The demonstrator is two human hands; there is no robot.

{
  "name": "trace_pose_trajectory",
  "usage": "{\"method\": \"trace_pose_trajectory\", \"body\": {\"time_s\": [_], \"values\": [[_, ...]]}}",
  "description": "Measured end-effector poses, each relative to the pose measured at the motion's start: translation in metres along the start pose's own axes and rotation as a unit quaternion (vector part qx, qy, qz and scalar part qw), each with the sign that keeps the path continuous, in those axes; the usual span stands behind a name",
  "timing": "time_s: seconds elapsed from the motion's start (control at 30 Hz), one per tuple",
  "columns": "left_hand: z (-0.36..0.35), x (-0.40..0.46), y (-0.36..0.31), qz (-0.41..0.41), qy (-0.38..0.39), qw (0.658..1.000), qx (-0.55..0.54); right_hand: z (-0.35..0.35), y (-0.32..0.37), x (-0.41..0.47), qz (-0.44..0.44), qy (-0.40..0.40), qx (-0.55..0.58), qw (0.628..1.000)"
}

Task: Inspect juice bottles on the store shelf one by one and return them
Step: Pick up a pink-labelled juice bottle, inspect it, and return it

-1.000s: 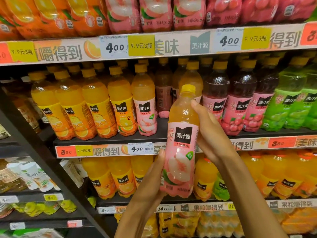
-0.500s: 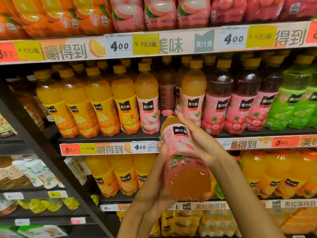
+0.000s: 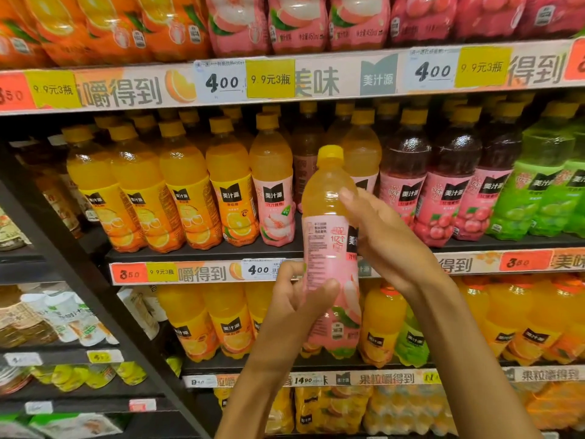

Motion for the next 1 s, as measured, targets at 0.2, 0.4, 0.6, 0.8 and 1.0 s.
{"method": "trace_pose_trajectory", "body": {"time_s": [0.2, 0.4, 0.6, 0.8, 1.0], "values": [[-0.005, 0.009, -0.004, -0.057, -0.019, 0.996, 0.06, -0.009, 0.017, -0.003, 0.095, 0.001, -0.034, 0.995], [-0.003, 0.012, -0.012, -0.041, 0.103, 0.991, 0.07, -0.005, 0.022, 0.0, 0.146, 0.049, 0.062, 0.986], [0.0, 0.023, -0.015, -0.1, 0.031, 0.989, 0.107, 0.001, 0.024, 0.007, 0.147, 0.027, 0.099, 0.984], [0.02, 0.039, -0.016, -0.188, -0.179, 0.954, 0.15, 0.006, 0.037, 0.006, 0.14, -0.051, -0.073, 0.986], [0.031, 0.066, -0.013, -0.192, -0.231, 0.929, 0.215, 0.005, 0.037, 0.021, 0.164, -0.083, -0.092, 0.979]]}}
Point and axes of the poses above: each hand's wrist, its own x-axis towards the middle knuckle, its own z-axis out of the back of the hand, y = z × x, the point moved 7 cm from there along x, towards the middle knuckle, and after that the axes turned 12 degrees about y, right-handed, at the moved point
